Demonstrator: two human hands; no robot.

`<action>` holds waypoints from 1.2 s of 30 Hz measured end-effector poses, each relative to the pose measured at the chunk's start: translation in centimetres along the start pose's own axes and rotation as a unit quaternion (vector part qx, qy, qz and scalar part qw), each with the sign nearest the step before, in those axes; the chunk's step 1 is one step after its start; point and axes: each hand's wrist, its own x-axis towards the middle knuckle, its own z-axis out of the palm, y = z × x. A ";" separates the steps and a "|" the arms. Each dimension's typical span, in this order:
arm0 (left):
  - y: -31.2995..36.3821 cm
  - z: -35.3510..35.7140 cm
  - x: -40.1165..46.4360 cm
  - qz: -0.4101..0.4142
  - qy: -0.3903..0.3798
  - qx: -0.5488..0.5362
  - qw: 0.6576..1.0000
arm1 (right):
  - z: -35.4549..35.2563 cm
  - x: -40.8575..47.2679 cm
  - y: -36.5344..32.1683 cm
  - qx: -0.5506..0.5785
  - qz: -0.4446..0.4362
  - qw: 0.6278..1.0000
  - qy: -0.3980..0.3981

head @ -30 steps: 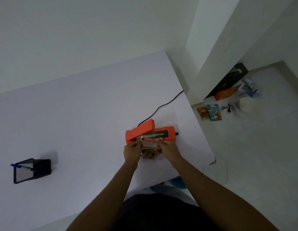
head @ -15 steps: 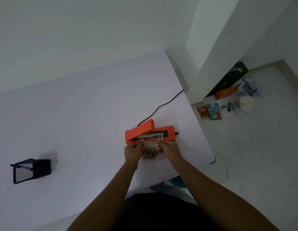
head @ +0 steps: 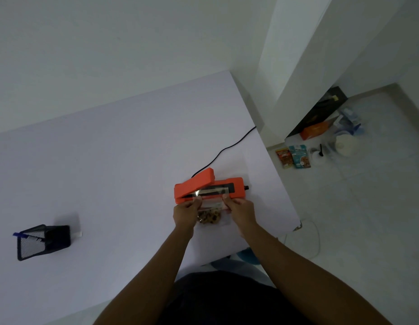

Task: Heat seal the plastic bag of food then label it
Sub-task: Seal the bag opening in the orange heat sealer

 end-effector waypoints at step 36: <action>-0.1 0.4 0.0 0.023 0.030 0.016 0.999 | -0.2 -0.1 0.4 0.019 0.011 1.000 -0.009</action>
